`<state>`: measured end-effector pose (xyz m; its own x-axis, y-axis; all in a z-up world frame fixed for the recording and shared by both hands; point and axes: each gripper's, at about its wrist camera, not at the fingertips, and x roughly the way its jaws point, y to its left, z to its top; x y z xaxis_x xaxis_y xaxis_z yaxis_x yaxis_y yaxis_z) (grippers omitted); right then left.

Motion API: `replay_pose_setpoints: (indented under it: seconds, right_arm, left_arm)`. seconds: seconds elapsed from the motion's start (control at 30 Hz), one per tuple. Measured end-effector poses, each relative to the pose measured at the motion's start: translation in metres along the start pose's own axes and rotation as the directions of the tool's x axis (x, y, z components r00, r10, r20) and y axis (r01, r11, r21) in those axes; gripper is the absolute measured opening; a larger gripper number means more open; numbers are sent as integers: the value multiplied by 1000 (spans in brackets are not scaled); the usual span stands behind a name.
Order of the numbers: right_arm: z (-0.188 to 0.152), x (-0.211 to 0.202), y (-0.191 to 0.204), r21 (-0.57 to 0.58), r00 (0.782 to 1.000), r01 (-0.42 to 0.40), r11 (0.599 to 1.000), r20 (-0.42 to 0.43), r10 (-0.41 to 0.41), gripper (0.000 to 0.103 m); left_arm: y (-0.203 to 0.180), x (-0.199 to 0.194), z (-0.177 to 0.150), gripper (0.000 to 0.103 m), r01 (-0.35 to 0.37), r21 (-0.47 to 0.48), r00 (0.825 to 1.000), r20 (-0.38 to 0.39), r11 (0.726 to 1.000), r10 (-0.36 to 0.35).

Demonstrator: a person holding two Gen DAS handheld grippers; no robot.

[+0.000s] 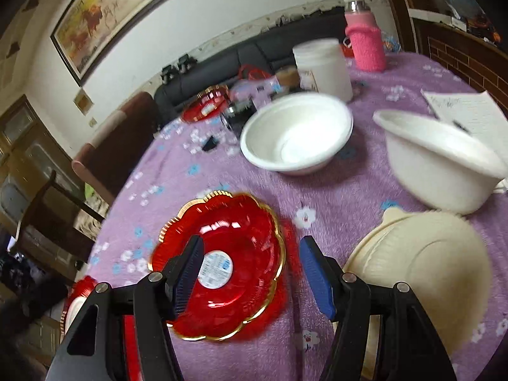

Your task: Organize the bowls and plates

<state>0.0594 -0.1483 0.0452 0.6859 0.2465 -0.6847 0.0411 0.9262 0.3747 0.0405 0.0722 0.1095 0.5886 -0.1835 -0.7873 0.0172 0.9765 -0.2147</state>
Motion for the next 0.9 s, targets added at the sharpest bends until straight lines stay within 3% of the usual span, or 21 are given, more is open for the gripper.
replay_pose_setpoints:
  seconds: [0.2, 0.4, 0.53, 0.7, 0.83, 0.9]
  right_arm:
    - [-6, 8, 10, -104, 1000, 23, 994, 17, -22, 66]
    - [-10, 17, 20, -190, 998, 52, 980, 32, -47, 67]
    - [-14, 23, 28, -232, 998, 69, 970, 25, -65, 66]
    - [-21, 30, 33, -269, 997, 81, 960, 7, -82, 67]
    - [-24, 38, 34, -264, 998, 18, 964, -60, -35, 67]
    - [-23, 43, 27, -226, 993, -28, 974, -115, 2, 67]
  left_arm:
    - [-8, 67, 18, 93, -47, -6, 992, -118, 999, 46]
    - [3, 110, 18, 93, -81, -88, 977, -202, 993, 62]
    - [10, 126, 14, 93, -91, -122, 967, -249, 988, 58]
    - [5, 128, 15, 93, -101, -111, 966, -247, 989, 71]
    - [2, 129, 15, 91, -102, -90, 965, -251, 991, 76]
    - [0, 131, 16, 78, -106, -71, 964, -252, 992, 85]
